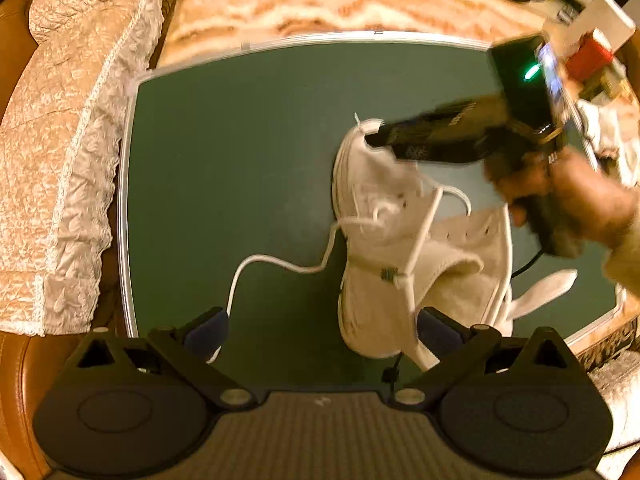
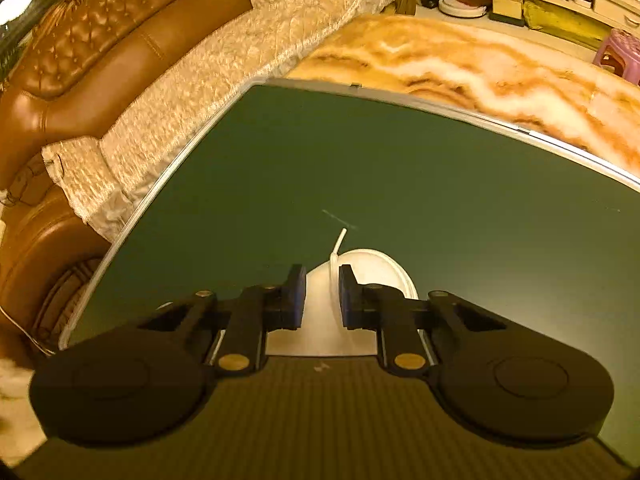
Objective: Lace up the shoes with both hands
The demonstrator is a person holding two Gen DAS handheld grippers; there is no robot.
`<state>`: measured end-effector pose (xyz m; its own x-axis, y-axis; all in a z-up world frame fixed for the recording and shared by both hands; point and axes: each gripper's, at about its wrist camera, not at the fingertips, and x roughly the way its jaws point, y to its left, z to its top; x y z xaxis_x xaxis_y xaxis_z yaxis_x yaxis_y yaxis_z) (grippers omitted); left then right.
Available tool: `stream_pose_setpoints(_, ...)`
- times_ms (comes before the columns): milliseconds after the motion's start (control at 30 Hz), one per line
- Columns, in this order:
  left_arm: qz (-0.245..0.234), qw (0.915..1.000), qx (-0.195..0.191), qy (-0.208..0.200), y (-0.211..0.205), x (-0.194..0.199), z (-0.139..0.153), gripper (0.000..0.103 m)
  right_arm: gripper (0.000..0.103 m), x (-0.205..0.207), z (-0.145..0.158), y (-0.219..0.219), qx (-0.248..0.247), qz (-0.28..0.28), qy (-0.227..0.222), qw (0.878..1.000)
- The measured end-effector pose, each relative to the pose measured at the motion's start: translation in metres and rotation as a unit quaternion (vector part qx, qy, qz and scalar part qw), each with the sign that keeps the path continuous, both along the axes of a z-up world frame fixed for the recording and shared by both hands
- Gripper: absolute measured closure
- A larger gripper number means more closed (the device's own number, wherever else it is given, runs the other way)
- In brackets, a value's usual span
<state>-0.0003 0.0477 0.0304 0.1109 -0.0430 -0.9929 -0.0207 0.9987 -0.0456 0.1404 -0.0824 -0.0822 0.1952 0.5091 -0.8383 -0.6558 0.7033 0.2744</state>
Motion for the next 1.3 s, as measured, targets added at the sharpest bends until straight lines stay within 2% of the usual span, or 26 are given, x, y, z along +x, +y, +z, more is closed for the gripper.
stream_pose_setpoints(133,0.02,0.9996,-0.008,-0.018,0.011,0.006,0.005,0.0,0.083,0.001,0.0,0.007,-0.007,0.004,-0.016,1.0)
stream_pose_setpoints(233,0.027,0.9995,-0.015,-0.01,0.014,0.012,0.001,0.0,0.097,0.001,0.0,0.01,-0.021,0.022,-0.028,0.999)
stream_pose_setpoints(267,0.024,0.9995,-0.018,-0.007,0.013,0.013,-0.002,0.0,0.099,0.001,0.0,0.009,-0.022,0.027,-0.03,0.999)
stream_pose_setpoints(433,0.006,0.9994,-0.031,-0.015,0.009,0.022,-0.007,0.0,0.1,-0.007,0.001,0.006,-0.026,0.046,-0.048,0.997)
stream_pose_setpoints(533,-0.01,0.9996,-0.019,-0.018,0.0,0.028,-0.011,0.0,0.1,-0.005,0.006,-0.002,-0.002,0.029,-0.022,0.999)
stream_pose_setpoints(600,-0.01,0.9995,-0.022,-0.018,-0.001,0.033,-0.016,0.0,0.1,0.001,0.013,-0.012,0.031,0.022,0.012,0.999)
stream_pose_setpoints(767,0.012,0.9996,-0.025,-0.009,0.002,0.038,-0.03,0.0,0.1,0.002,0.037,-0.035,0.088,0.053,0.088,0.991)
stream_pose_setpoints(1000,0.075,0.9949,-0.067,0.005,0.025,0.033,-0.042,0.0,0.1,-0.009,0.071,-0.042,0.092,0.14,0.128,0.978)
stream_pose_setpoints(1233,0.098,0.9921,-0.078,0.004,0.035,0.027,-0.044,0.0,0.1,-0.006,0.082,-0.045,0.091,0.163,0.154,0.97)
stream_pose_setpoints(1300,0.109,0.9902,-0.088,0.007,0.038,0.027,-0.045,0.0,0.1,-0.016,0.084,-0.036,0.078,0.203,0.153,0.964)
